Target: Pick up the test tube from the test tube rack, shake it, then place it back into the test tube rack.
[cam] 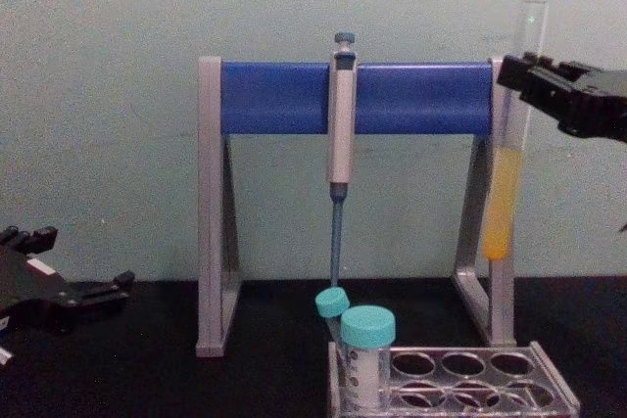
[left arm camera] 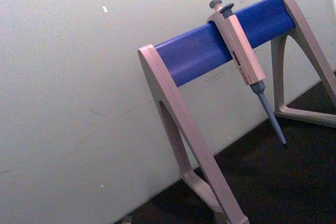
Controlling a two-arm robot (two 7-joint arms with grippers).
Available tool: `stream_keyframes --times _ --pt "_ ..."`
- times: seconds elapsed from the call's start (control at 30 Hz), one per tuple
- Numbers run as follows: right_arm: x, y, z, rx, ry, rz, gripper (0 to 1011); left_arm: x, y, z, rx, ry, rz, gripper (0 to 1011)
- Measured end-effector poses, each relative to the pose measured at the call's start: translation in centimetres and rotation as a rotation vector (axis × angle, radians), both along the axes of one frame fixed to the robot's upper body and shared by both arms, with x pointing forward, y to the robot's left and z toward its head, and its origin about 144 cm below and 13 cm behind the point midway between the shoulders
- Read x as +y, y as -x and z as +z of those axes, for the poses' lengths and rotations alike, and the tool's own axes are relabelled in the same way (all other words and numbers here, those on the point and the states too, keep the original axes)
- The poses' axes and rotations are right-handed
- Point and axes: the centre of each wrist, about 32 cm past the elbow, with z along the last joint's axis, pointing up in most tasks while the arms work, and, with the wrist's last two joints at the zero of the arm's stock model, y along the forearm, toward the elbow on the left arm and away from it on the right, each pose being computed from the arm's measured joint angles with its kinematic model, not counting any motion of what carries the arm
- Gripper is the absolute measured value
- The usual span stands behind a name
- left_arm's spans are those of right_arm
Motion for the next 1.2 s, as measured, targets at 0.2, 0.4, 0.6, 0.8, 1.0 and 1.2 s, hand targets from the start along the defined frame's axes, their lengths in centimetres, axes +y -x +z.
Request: stream_keyframes --times 0.2,0.4,0.6,0.8,1.0,1.2 --pt "0.3 0.1 -0.1 0.039 -0.009 0.084 229 0.0 0.0 0.0 0.000 0.000 0.000 1001" --pt "-0.1 0.9 0.4 0.079 -0.004 0.158 229 0.0 0.0 0.0 0.000 0.000 0.000 1001" --pt "-1.1 2.5 0.9 0.134 0.021 0.180 229 0.0 0.0 0.0 0.000 0.000 0.000 1001" --pt "-2.5 3.4 1.1 0.171 0.057 0.122 229 0.0 0.0 0.0 0.000 0.000 0.000 1001" --pt "-3.1 3.3 1.5 0.149 0.100 0.048 229 0.0 0.0 0.0 0.000 0.000 0.000 1001" --pt "-2.8 2.4 1.6 0.102 0.127 -0.019 229 0.0 0.0 0.0 0.000 0.000 0.000 1001"
